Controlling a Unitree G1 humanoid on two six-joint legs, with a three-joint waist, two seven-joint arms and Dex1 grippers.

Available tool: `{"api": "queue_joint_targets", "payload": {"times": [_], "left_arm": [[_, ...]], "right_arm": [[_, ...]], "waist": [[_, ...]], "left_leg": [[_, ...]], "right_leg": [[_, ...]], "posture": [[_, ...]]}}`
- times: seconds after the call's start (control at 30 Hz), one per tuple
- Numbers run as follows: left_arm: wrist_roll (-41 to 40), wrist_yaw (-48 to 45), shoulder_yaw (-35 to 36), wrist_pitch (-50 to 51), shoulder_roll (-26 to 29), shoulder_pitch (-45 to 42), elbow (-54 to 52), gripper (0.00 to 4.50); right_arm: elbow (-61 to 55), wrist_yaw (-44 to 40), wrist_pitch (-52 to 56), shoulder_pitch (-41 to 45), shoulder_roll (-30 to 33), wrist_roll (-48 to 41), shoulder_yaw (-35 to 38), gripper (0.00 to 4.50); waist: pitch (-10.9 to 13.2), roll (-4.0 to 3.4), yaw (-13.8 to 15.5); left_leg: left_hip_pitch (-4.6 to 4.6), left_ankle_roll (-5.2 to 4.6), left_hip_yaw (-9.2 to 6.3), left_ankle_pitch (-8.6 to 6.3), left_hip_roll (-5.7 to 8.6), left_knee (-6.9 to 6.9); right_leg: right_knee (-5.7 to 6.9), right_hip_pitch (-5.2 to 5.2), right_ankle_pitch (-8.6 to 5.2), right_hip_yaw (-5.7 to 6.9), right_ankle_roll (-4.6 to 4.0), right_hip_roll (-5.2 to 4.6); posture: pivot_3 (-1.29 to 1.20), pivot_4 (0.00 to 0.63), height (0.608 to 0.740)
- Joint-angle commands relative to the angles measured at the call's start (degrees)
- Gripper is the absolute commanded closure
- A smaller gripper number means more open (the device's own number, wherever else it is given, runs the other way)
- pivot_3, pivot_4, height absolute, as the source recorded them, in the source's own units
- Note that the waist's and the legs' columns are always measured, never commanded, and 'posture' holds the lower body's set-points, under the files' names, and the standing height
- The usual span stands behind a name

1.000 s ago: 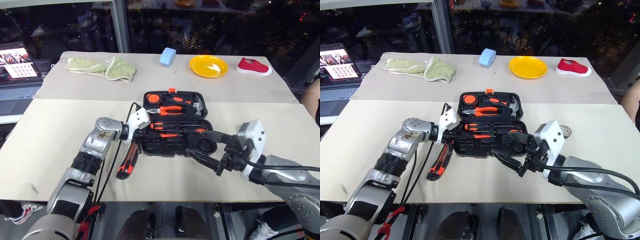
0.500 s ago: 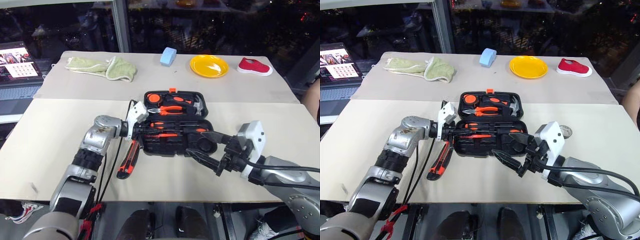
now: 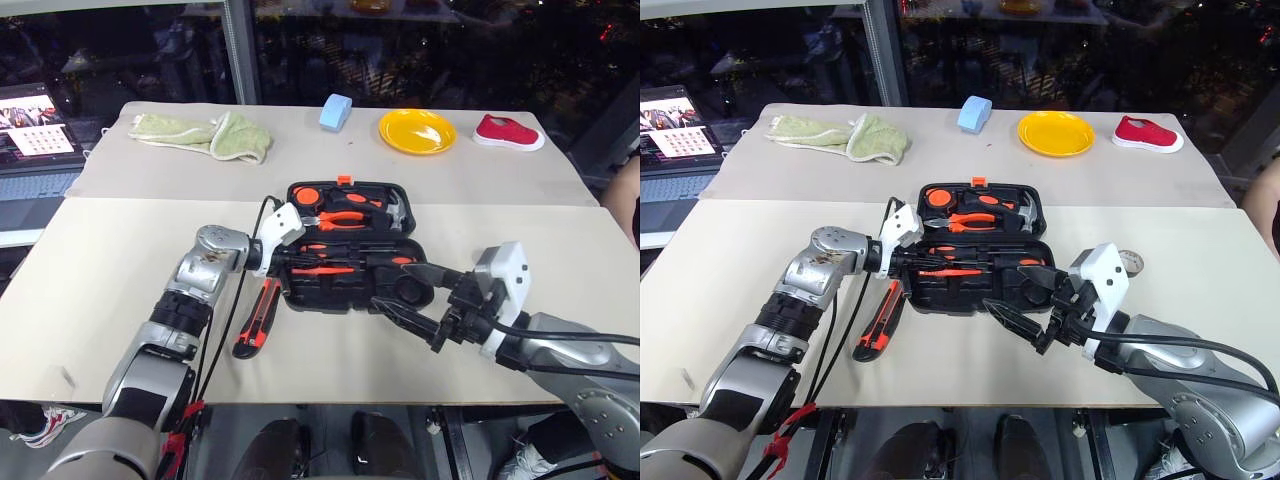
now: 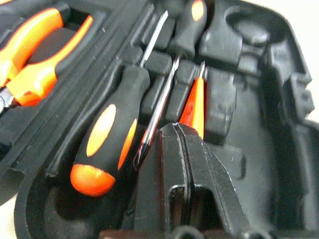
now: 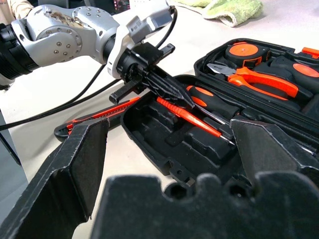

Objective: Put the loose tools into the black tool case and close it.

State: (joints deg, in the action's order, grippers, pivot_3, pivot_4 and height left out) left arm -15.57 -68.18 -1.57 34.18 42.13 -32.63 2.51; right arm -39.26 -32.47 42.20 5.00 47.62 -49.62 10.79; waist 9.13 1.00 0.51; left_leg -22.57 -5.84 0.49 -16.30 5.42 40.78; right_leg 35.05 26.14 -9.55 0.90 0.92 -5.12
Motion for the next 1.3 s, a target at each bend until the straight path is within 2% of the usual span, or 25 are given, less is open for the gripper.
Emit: {"api": "queue_joint_targets", "payload": {"times": [0.03, 0.1, 0.2, 0.3, 0.5, 0.6, 0.7, 0.87, 1.1, 1.3], "left_arm": [[-5.1, -0.4, 8.7, 5.7, 6.7, 5.6, -7.6, 0.45], [-5.2, -0.9, 13.4, 6.1, 11.6, 10.9, -8.0, 0.06], [-3.5, -1.9, 18.1, 2.8, 18.0, 17.9, -3.8, 0.06], [-3.4, -1.9, 18.9, 2.2, 21.0, 20.5, -1.7, 0.06], [-8.3, 0.5, 13.8, 16.1, 22.5, 20.5, -15.9, 0.06], [-13.1, 2.2, 8.4, 31.0, 24.9, 15.2, -23.3, 0.06], [-16.3, 7.0, 2.5, 47.3, 23.3, 5.6, -27.4, 0.06], [-17.8, 15.6, -4.4, 57.2, 18.8, -2.1, -29.5, 0.06], [-22.4, 27.6, -12.7, 58.3, 10.6, -8.4, -22.9, 0.06], [-29.0, 33.0, -17.1, 58.3, 10.2, -10.0, -22.7, 0.06]], "right_arm": [[1.8, -4.5, -2.2, 1.7, 1.3, 0.7, 1.7, 0.0], [3.5, -7.7, -2.8, 1.7, 2.4, 1.4, 1.7, 0.0], [5.4, -11.8, -3.7, 1.8, 3.5, 2.7, 1.4, 0.0], [6.2, -13.7, -4.1, 1.7, 3.7, 3.0, 1.9, 0.0], [4.8, -15.7, -3.8, -0.1, 3.6, 2.8, 3.4, 0.0], [3.8, -15.4, -3.7, -1.2, 3.0, 2.9, 3.3, 0.0], [1.9, -14.0, -3.3, -2.6, 1.9, 2.2, 3.3, 0.0], [-1.5, -11.5, -2.7, -5.6, 0.4, 1.7, 3.7, 0.0], [-6.4, -7.3, -2.3, -9.4, -1.3, 0.9, 3.2, 0.0], [-8.7, -2.4, -2.8, -10.6, -3.7, 2.9, 1.4, 0.0]], "waist": [[0.0, -0.01, 0.1], [0.0, -0.02, 0.1], [0.0, -0.03, 0.1], [0.1, -0.05, 0.7], [0.1, -0.02, 1.7], [0.1, 0.02, 1.7], [0.1, 0.03, 1.6], [0.1, 0.03, 0.9], [0.1, 0.05, 0.7], [0.1, 0.05, 0.4]], "left_leg": [[0.01, 0.04, 0.0, -0.01, 0.0, -0.02], [0.09, 0.05, 0.0, 0.0, -0.01, -0.03], [0.21, 0.31, 0.0, -0.15, 0.0, -0.06], [0.27, 0.39, 0.0, -0.16, -0.01, -0.06], [0.26, 0.41, -0.02, -0.22, 0.0, -0.03], [0.23, 0.42, -0.02, -0.23, 0.0, -0.05], [0.2, 0.46, -0.04, -0.21, 0.0, -0.05], [0.28, 0.57, -0.03, -0.15, 0.0, -0.07], [0.32, 0.71, -0.11, -0.07, -0.01, -0.07], [0.31, 0.74, -0.1, -0.06, 0.0, -0.09]], "right_leg": [[-0.01, 0.01, 0.0, 0.02, 0.0, 0.02], [-0.01, 0.01, -0.01, 0.03, -0.01, 0.02], [-0.06, -0.01, -0.01, 0.06, -0.01, 0.02], [-0.07, -0.08, -0.02, 0.1, -0.01, -0.01], [-0.09, -0.15, -0.02, 0.2, 0.02, -0.09], [-0.07, -0.09, -0.01, 0.17, 0.02, -0.05], [-0.04, -0.07, -0.02, 0.17, 0.01, 0.0], [0.0, -0.31, -0.04, 0.01, 0.02, 0.11], [0.01, -0.34, -0.05, 0.0, 0.02, 0.13], [0.08, -0.2, -0.05, -0.04, 0.0, 0.15]], "posture": [[0.0, 0.15, 0.732], [0.0, 0.15, 0.732], [0.0, 0.15, 0.732], [0.0, 0.15, 0.732], [0.0, 0.15, 0.732], [0.0, 0.15, 0.732], [0.0, 0.15, 0.732], [0.0, 0.15, 0.732], [0.0, 0.15, 0.732], [0.0, 0.15, 0.732]]}}
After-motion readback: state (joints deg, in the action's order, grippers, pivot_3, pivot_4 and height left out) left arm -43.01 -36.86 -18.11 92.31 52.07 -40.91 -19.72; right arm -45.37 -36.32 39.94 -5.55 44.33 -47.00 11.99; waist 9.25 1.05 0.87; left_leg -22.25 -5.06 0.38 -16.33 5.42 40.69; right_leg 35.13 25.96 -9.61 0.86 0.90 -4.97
